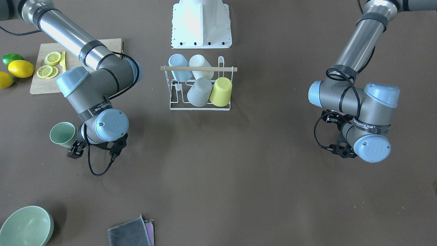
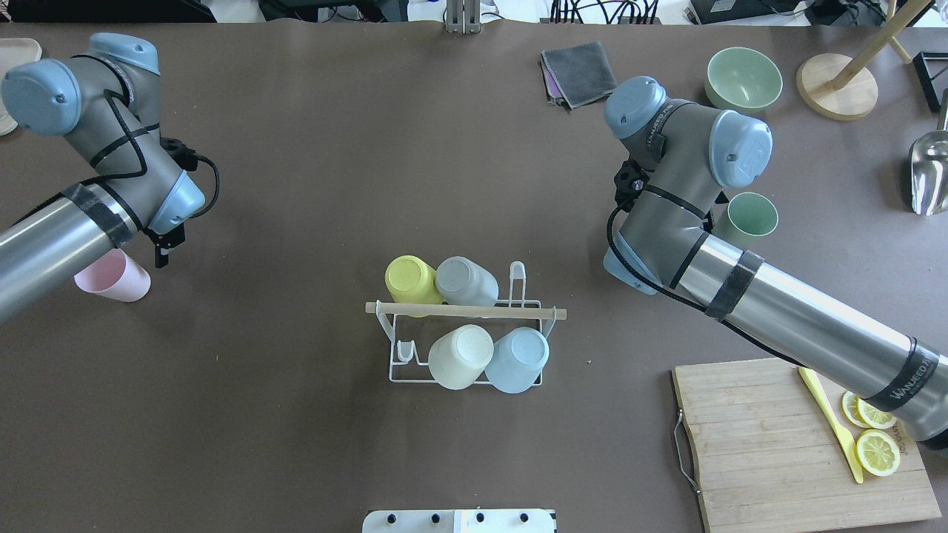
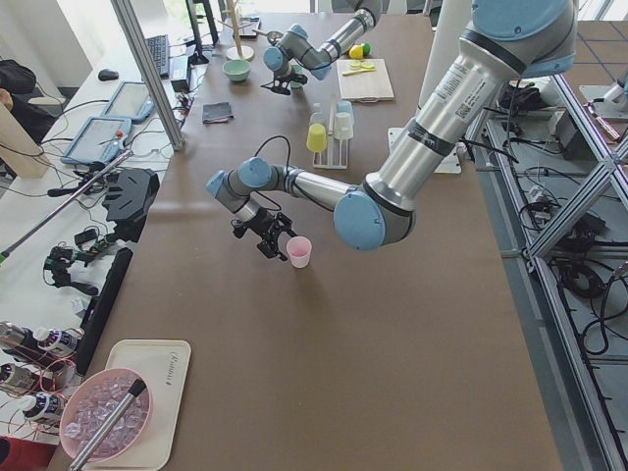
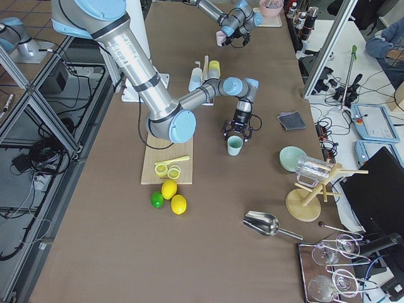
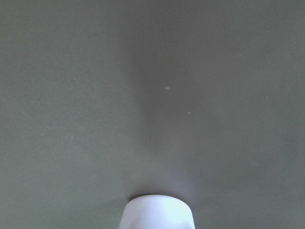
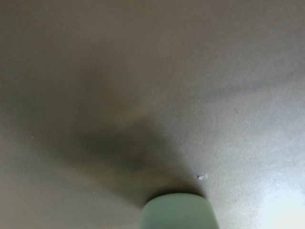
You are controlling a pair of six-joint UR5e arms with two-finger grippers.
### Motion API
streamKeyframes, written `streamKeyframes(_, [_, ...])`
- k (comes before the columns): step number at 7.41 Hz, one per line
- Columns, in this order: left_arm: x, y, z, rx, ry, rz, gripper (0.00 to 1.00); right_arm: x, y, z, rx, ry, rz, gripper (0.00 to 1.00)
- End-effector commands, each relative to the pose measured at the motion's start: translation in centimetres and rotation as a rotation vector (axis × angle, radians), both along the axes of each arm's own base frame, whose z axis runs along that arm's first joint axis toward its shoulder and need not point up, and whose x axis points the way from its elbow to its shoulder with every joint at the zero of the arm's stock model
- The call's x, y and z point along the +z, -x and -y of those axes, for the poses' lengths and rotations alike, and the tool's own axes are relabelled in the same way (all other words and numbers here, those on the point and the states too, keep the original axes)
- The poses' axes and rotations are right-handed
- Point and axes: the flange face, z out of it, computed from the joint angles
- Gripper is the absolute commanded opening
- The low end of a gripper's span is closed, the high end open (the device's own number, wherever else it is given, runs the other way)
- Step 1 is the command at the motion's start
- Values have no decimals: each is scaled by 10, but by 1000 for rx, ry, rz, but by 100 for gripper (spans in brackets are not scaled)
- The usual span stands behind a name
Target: Place cup on cup holder
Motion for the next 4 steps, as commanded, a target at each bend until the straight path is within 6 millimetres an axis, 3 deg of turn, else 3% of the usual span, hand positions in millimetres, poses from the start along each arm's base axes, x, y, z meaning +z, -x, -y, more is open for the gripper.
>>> streamKeyframes(1, [10, -4, -7, 43, 21, 9, 98, 8, -2, 1, -9, -12, -10, 100])
streamKeyframes(4, [13, -3, -11, 68, 23, 22, 98, 12, -3, 1, -10, -13, -9, 100])
